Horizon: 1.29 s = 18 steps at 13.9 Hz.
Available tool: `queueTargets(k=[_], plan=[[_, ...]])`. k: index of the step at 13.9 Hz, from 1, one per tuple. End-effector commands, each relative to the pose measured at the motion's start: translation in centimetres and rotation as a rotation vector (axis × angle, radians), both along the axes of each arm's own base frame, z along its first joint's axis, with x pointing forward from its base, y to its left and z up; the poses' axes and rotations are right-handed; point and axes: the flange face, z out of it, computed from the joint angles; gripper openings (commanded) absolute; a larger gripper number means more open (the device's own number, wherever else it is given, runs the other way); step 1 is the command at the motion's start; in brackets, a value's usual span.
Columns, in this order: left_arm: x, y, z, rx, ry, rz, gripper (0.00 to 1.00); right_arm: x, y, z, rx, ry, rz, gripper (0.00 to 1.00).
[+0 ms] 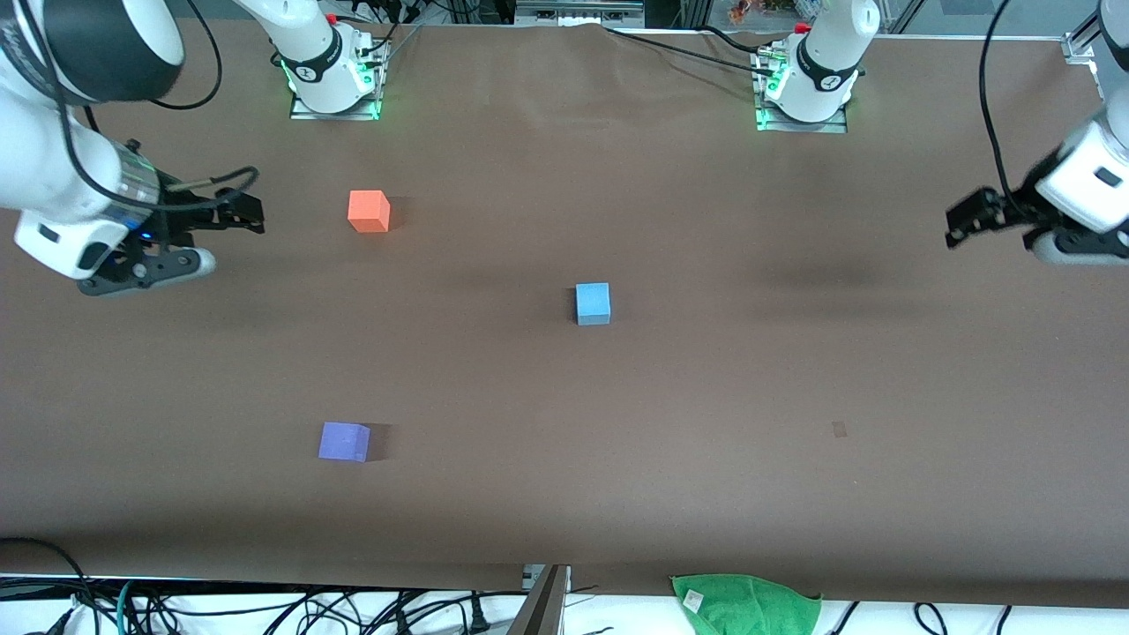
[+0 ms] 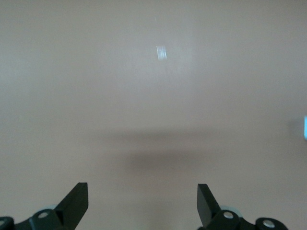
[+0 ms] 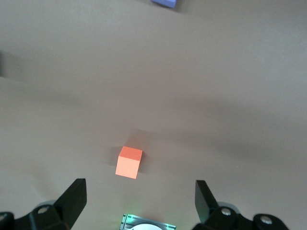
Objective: Place blue block between orange and purple blocks
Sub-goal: 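Return the left gripper to rest while the right gripper reaches the cube, then lower the right gripper over the light-blue cube and close on it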
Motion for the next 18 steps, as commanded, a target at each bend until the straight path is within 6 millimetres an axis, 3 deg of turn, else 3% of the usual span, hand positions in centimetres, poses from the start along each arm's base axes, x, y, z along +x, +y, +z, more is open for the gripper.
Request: queueTargets(k=[1,3,8,12,15,18], plan=[[-0.2,0.0,0.5,-0.002,0.032,-0.009,1.00,0.1,3.9,-0.8,0.018,-0.028,0.049,1.00],[-0.2,0.0,0.4,-0.005,0.033,-0.006,1.00,0.3,7.7,-2.4,0.003,-0.047,-0.002,1.00],[-0.1,-0.2,0.5,-0.003,0.029,0.015,1.00,-1.0,19.5,-7.9,-0.030,-0.083,-0.141,1.00],[0.0,-0.2,0.4,-0.003,0.034,0.011,1.00,-4.1,29.3,-12.1,-0.025,-0.137,-0.241,1.00],[-0.1,0.3,0.3,-0.003,0.037,0.018,1.00,-6.5,34.9,-15.7,-0.005,-0.170,-0.249,1.00],[-0.1,0.3,0.2,-0.003,0.039,0.020,1.00,-8.1,37.8,-18.5,0.001,-0.174,-0.272,1.00]])
